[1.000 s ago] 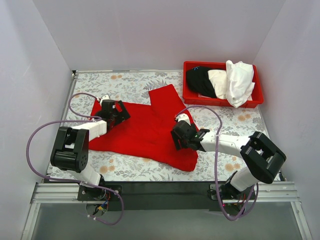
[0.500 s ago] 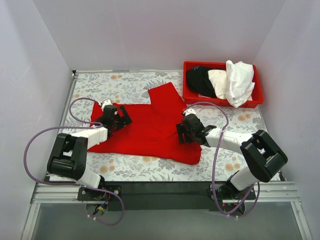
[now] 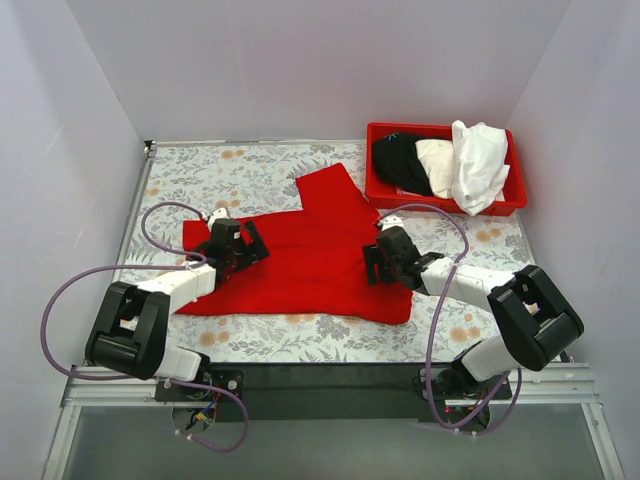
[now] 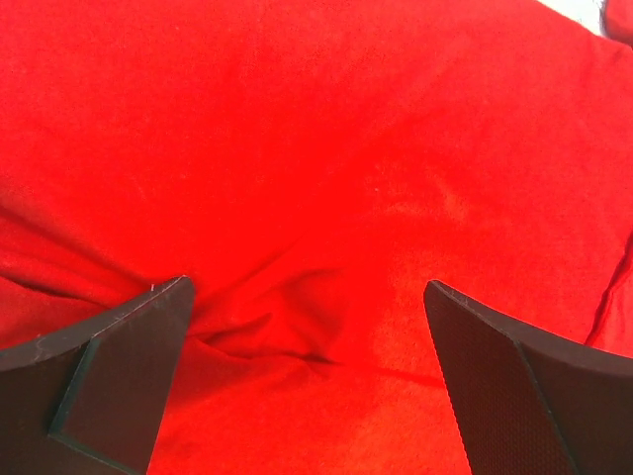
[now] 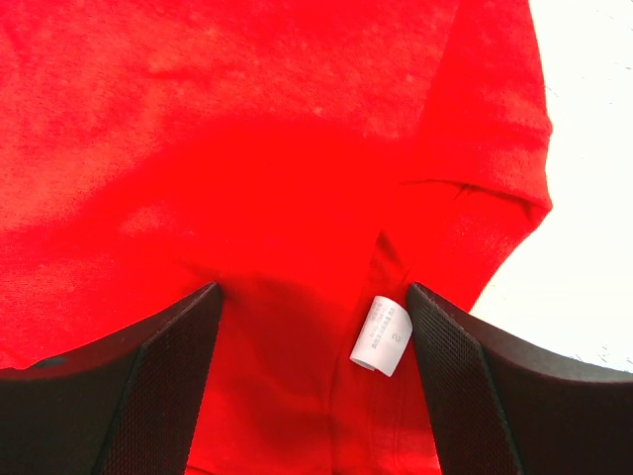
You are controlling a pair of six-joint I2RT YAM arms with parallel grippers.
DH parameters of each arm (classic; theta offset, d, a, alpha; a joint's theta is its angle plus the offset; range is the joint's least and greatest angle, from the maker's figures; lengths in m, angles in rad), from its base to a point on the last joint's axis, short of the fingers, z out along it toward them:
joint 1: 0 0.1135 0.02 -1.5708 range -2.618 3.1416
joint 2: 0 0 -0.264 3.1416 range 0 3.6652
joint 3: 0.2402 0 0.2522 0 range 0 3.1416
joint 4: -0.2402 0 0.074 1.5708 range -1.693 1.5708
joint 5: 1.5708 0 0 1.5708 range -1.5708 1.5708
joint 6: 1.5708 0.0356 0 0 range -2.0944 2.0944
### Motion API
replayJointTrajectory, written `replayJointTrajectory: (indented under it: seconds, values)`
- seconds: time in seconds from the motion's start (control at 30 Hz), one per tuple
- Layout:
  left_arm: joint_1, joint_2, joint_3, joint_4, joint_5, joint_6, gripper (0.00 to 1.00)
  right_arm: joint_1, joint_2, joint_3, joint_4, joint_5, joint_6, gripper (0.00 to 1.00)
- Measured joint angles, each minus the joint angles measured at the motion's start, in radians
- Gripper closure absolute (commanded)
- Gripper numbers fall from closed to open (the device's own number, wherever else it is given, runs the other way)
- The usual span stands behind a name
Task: Fold and stack the t-shirts
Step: Fold the tshirt
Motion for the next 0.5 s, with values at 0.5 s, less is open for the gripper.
replayJointTrajectory:
  seconds: [0.5]
  values:
    - [-0.013,-0.079,-0.017,-0.104,-0.051,-0.033,0.02,-0.014,-0.063,-0.005,-0.084,-0.035,-0.016,0.33]
